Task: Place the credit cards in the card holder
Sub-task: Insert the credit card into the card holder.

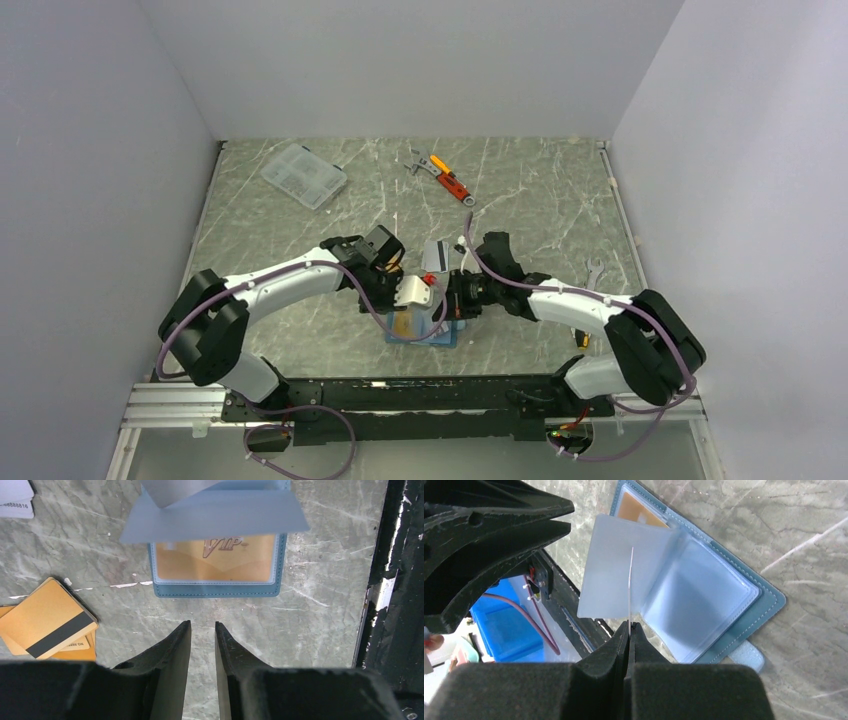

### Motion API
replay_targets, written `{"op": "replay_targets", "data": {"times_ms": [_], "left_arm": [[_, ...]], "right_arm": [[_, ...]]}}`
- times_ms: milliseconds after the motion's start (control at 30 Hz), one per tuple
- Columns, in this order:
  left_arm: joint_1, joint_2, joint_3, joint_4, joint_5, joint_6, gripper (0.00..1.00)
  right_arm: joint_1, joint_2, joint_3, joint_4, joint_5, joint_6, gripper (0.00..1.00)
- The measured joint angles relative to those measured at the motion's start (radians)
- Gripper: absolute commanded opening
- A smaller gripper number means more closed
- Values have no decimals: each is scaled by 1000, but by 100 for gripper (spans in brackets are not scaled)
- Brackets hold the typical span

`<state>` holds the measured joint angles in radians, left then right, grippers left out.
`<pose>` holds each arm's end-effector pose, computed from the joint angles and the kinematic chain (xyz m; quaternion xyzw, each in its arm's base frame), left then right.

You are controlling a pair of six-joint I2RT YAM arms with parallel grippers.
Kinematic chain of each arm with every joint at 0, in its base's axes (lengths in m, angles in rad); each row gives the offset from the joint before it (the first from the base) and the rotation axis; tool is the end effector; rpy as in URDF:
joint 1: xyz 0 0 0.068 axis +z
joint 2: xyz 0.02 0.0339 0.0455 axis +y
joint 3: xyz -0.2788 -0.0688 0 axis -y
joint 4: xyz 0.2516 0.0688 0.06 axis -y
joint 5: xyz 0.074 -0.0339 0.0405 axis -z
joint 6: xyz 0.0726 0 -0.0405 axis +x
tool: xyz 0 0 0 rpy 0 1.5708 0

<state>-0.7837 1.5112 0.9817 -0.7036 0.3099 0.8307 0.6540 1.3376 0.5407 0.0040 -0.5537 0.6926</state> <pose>0.1956 -0.2262 0.1814 0.7215 0.6548 -0.1482 0.1696 0.1907 0.1943 0.1500 -0.0865 0.8919 0.4252 0.1275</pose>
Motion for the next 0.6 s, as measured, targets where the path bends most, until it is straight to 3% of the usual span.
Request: {"op": "replay_targets", "data": {"times_ms": [600], "left_arm": [[3, -8, 1, -18, 49, 37, 30]], "right_arm": [[13, 158, 53, 60, -1, 0, 0]]}}
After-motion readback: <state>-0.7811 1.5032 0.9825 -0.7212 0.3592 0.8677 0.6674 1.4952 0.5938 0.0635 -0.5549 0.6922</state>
